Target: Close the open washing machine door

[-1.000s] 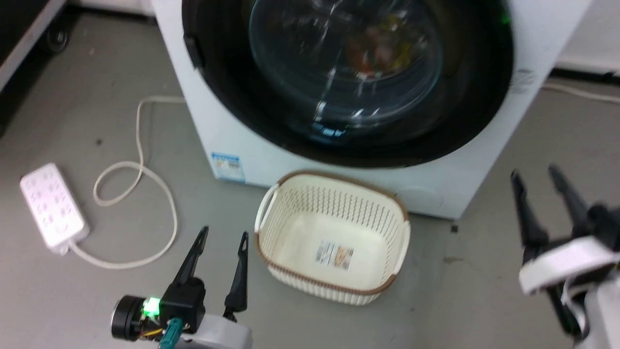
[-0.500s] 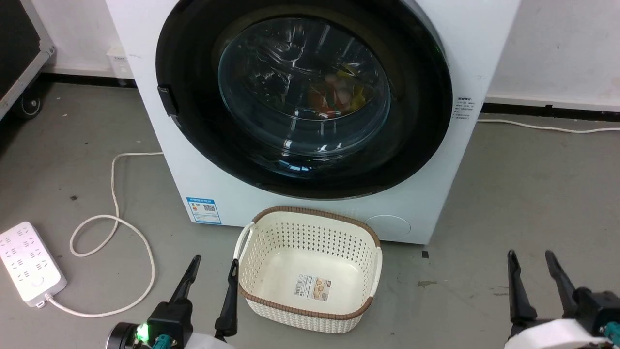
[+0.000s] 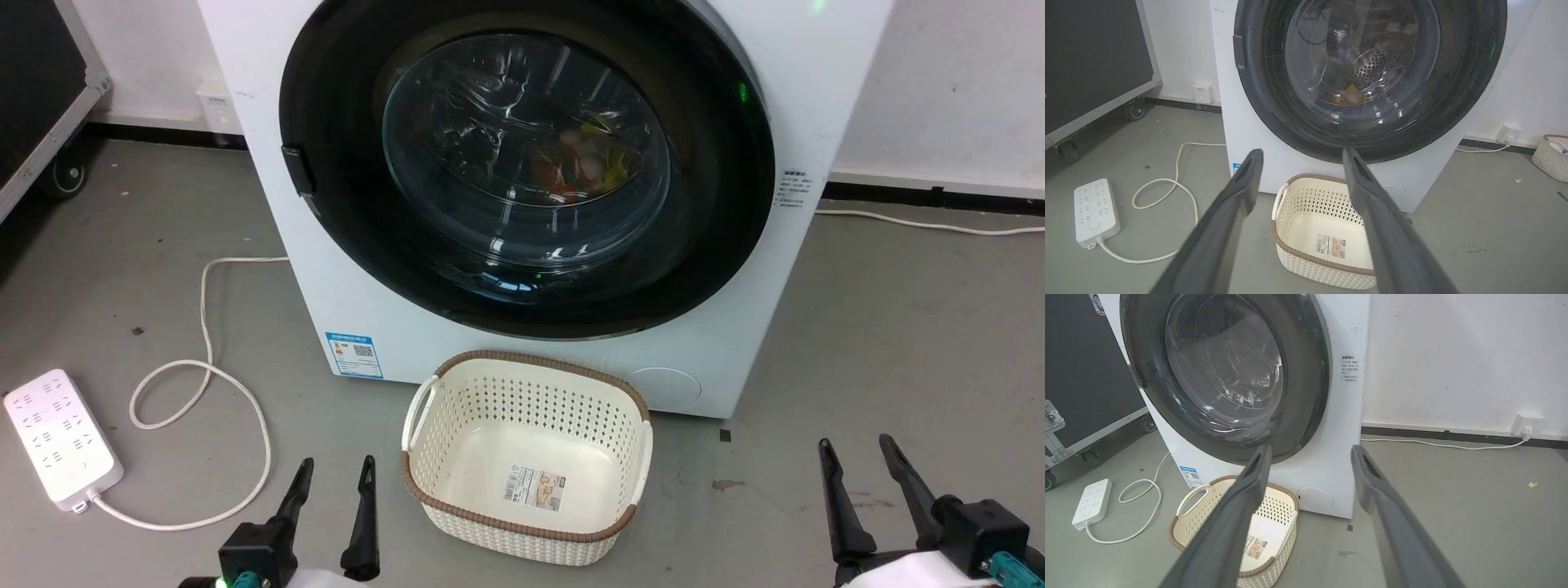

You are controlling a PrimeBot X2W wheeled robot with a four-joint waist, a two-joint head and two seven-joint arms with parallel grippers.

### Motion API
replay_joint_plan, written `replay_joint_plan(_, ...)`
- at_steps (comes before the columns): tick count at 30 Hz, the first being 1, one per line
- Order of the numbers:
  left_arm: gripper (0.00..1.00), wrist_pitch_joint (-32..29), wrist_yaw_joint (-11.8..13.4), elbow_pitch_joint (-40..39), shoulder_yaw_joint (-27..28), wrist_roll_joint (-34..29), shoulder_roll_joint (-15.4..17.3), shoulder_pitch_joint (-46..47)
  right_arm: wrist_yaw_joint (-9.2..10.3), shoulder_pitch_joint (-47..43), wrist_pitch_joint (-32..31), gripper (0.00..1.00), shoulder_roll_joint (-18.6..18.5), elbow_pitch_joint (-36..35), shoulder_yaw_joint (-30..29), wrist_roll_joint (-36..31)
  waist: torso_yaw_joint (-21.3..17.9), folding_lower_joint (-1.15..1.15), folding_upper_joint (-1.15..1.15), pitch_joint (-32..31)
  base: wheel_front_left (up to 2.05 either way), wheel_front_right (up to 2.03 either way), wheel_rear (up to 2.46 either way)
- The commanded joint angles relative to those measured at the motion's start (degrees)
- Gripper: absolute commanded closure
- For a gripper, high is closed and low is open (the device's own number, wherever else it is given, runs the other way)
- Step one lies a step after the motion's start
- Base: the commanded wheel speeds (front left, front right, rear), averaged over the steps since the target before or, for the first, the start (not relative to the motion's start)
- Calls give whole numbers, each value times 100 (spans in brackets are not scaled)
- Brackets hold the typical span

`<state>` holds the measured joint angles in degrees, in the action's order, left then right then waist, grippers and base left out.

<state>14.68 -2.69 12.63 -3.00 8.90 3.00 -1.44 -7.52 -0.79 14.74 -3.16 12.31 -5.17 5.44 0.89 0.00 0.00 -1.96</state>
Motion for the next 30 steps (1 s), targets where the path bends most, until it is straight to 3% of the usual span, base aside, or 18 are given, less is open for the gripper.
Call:
replay_joint_plan(1, 100, 32, -40, 61, 8, 58, -4, -4, 3, -89, 26, 100, 27, -12, 29, -34, 19, 0, 0, -5, 0, 0, 0)
replay_joint_plan(30, 100, -286, 49, -193, 59, -125, -2, 28, 0, 14, -281, 100, 4, -232, 112, -101, -3, 0, 0, 33, 0, 0, 0)
